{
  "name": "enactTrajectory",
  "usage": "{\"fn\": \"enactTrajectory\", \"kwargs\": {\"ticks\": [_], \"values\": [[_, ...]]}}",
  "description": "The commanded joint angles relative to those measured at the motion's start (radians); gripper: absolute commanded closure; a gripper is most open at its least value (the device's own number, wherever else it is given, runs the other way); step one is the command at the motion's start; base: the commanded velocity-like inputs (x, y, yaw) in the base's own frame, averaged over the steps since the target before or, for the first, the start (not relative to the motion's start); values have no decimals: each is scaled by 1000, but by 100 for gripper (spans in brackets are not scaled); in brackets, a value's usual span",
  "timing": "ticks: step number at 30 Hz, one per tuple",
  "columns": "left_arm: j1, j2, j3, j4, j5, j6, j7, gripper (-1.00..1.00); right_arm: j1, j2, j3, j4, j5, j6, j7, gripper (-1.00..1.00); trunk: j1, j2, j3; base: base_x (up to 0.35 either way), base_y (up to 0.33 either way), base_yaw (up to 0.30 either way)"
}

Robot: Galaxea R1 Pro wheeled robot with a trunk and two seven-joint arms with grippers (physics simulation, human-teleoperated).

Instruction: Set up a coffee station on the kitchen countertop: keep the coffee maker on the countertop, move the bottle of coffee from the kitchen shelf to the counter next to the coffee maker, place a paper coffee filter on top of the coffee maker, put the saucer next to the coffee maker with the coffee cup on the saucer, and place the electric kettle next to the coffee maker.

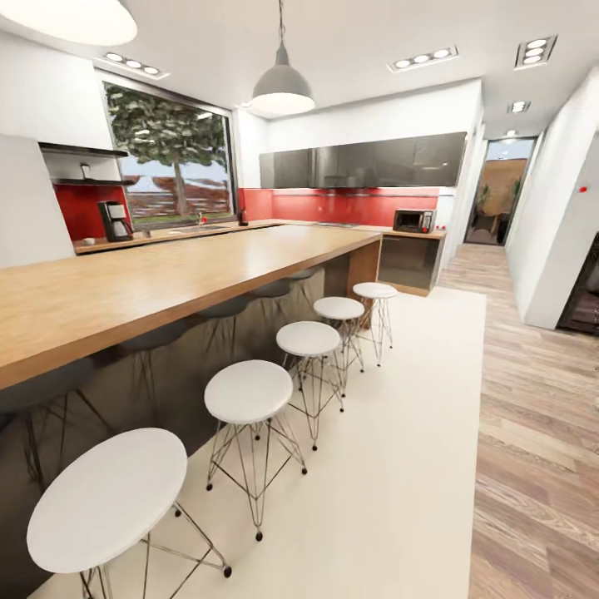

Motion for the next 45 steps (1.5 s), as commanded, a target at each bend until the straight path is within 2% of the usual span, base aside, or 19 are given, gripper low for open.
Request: {"fn": "enactTrajectory", "kwargs": {"ticks": [1,29,33,43,45], "values": [[0,0,0,0,1,-3,0,-100,-1,0,0,1,0,-4,1,-100,0,-1,-1,0,0,-265],[0,-4,-5,1,-7,0,-1,-100,-1,0,0,1,0,-4,0,-100,-4,6,2,0,0,-265],[0,-4,-5,1,-7,0,-2,-100,-1,-1,0,1,-1,-4,0,-100,-19,34,13,0,0,-257],[0,-3,-5,0,-7,0,-3,-100,-1,-1,0,1,0,-4,0,-100,-19,34,1,0,0,-207],[0,-3,-5,1,-7,1,-3,-100,-1,-3,0,1,-1,-4,0,-100,-27,48,5,0,0,-196]]}}
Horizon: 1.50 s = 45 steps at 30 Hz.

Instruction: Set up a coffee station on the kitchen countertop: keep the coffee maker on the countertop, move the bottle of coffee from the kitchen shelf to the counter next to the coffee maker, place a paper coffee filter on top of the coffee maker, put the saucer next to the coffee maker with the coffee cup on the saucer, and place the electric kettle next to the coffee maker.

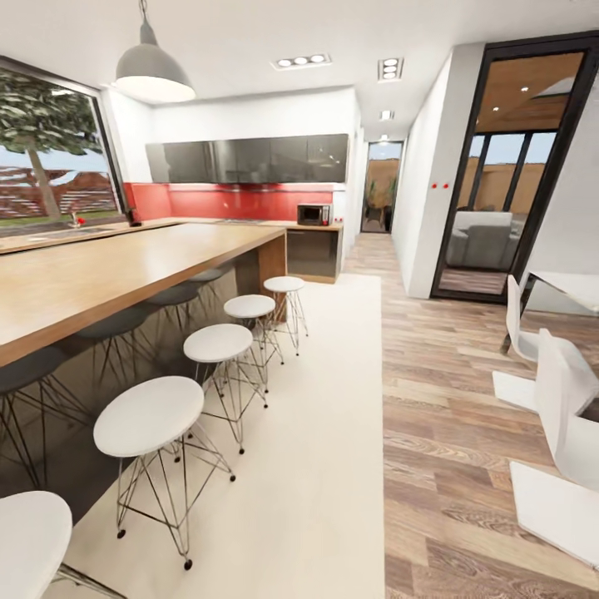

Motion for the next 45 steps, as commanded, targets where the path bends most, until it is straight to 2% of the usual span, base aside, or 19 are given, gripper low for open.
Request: {"fn": "enactTrajectory", "kwargs": {"ticks": [1,10,33,45], "values": [[0,0,0,0,0,-3,-1,-100,-1,-1,0,1,0,-4,0,-100,0,0,-2,0,0,-195],[0,1,-1,0,0,-1,-1,-100,-1,-7,-1,1,0,-4,0,-100,-4,7,-10,0,0,-192],[0,2,-1,1,0,1,0,-100,-1,-7,-1,1,0,-4,1,-100,-92,168,60,0,0,-18],[0,3,1,-1,2,-4,7,-100,-1,-6,0,1,0,-4,1,-100,-138,252,97,0,0,-203]]}}
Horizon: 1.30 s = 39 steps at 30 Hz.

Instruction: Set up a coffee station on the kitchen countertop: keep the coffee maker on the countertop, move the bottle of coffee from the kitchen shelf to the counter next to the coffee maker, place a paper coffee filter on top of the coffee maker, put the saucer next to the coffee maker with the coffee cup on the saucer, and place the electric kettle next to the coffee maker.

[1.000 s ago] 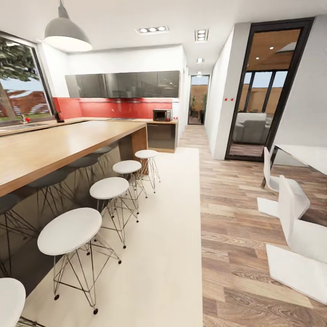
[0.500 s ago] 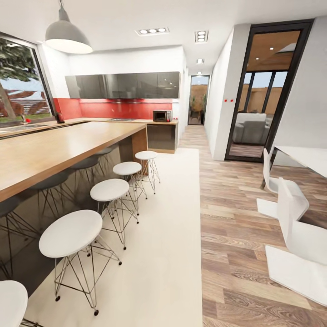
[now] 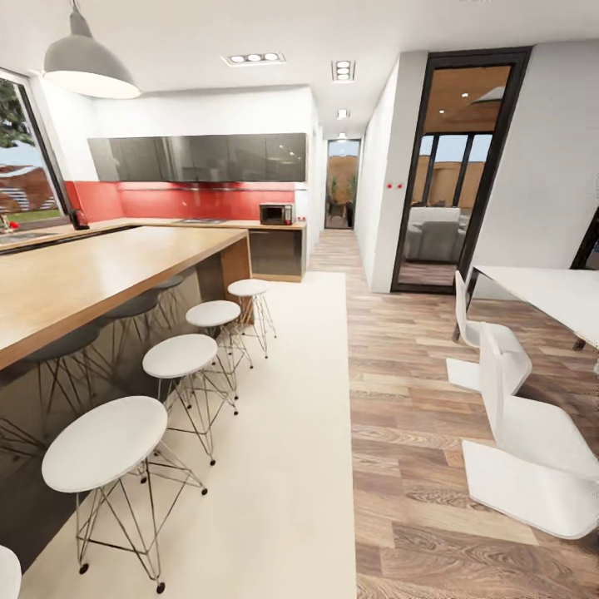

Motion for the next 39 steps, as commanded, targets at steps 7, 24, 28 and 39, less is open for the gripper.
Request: {"fn": "enactTrajectory", "kwargs": {"ticks": [7,24,28,39], "values": [[-1,-1,2,0,2,-4,1,-100,-1,0,0,1,0,-4,0,-100,-27,49,21,0,0,-26],[-2,-2,0,0,-2,-5,1,-100,-1,0,0,2,0,-4,0,-100,-92,168,74,0,0,-20],[-2,-2,-1,0,-2,-5,1,-100,-1,0,0,3,0,-4,0,-100,-107,196,87,0,0,-226],[-2,-2,-1,0,-2,-5,1,-100,-1,0,0,3,0,-4,0,-100,-150,273,121,0,0,-260]]}}
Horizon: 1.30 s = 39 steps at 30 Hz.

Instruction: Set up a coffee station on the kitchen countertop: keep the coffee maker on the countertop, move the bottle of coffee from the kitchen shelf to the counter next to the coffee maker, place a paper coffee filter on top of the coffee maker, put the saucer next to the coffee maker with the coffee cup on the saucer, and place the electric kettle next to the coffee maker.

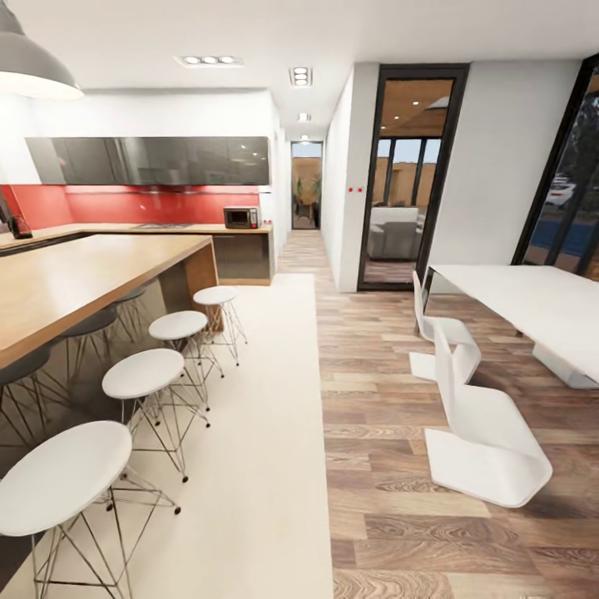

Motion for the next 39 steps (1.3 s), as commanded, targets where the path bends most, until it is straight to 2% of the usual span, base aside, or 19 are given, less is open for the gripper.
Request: {"fn": "enactTrajectory", "kwargs": {"ticks": [1,8,29,36,39], "values": [[0,0,0,0,0,-3,0,-100,-1,0,0,1,0,-3,0,-100,-4,6,2,0,0,-264],[0,1,0,0,0,-3,0,-100,-1,0,0,1,0,-3,0,-100,-31,55,24,0,0,-190],[-3,-2,3,-1,0,-3,4,-100,-1,0,0,1,0,-5,0,-100,-111,202,90,0,0,-6],[-13,17,3,-2,3,-3,6,-100,-1,8,0,-10,-3,-4,2,-100,-138,251,112,0,0,0],[-48,23,3,-2,2,-2,6,-100,-1,9,0,-41,-2,-3,2,-100,-150,272,121,0,0,0]]}}
